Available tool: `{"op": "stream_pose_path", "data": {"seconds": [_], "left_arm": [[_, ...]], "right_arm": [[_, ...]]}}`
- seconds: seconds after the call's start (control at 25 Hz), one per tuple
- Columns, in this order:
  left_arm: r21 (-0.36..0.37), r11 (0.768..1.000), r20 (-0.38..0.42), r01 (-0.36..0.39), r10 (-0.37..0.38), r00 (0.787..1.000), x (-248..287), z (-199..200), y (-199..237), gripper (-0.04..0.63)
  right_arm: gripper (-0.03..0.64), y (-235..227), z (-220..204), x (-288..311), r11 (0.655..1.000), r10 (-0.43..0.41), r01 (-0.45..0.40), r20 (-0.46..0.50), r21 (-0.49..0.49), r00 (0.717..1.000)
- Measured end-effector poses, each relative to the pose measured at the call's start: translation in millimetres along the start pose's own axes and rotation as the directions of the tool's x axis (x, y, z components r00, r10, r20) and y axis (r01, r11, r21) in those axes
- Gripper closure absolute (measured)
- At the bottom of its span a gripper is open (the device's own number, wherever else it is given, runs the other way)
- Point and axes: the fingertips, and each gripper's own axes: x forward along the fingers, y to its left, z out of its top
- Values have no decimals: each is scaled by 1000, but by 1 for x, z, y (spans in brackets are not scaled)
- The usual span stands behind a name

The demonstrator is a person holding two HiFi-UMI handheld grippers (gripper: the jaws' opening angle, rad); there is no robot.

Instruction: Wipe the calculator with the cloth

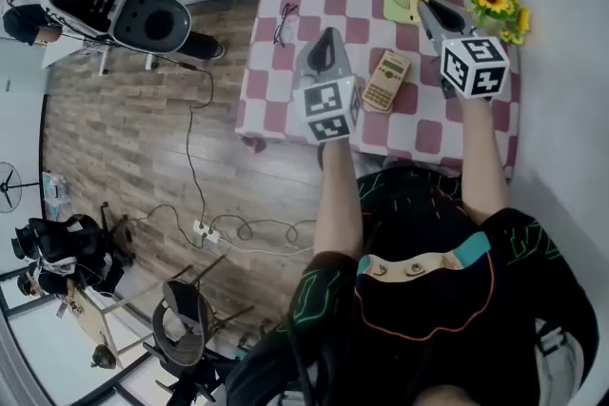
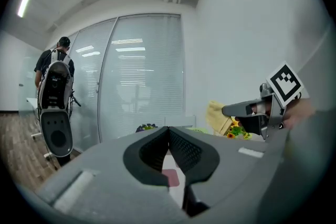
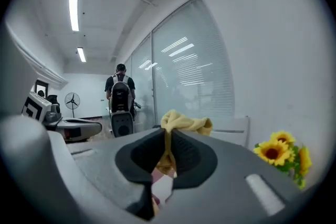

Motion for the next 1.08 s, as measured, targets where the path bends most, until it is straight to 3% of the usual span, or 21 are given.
{"op": "stream_pose_path", "data": {"seconds": [0.32,0.6,1.08], "left_arm": [[51,998,97,26,-31,995,19,50,-10,585],[73,997,158,33,-44,986,29,80,-19,586],[73,997,161,30,-41,986,41,92,-20,586]], "right_arm": [[578,-35,35,-20,994,-103,107,96,-37,990],[578,-53,56,-30,989,-133,142,152,-50,979],[578,-57,73,-32,985,-136,153,181,-83,974]]}}
